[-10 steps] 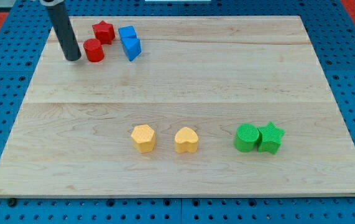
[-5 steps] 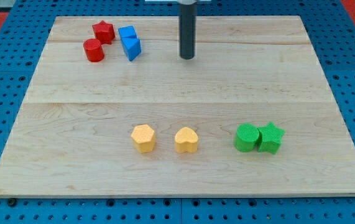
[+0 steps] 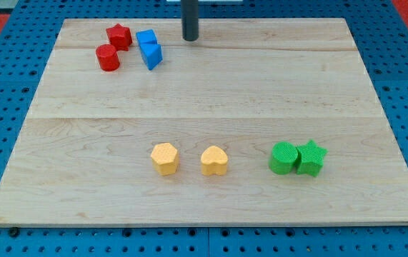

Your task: Keep red circle blue cube at bottom left to red star

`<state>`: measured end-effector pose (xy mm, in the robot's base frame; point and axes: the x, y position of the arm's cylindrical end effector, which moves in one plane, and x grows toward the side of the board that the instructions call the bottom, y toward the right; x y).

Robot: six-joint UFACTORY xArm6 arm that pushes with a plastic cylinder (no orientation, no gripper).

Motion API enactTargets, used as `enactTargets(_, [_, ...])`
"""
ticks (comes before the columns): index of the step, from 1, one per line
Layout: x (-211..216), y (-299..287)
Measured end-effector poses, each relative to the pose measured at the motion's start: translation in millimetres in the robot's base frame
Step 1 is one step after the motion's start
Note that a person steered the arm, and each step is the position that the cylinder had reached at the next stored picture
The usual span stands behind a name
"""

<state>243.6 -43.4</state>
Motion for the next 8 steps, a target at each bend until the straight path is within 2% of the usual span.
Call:
enactTargets(3, [11.3, -70.1])
enactTargets(6, [16.6, -78.8])
enactTargets(8, [41.0, -104.7])
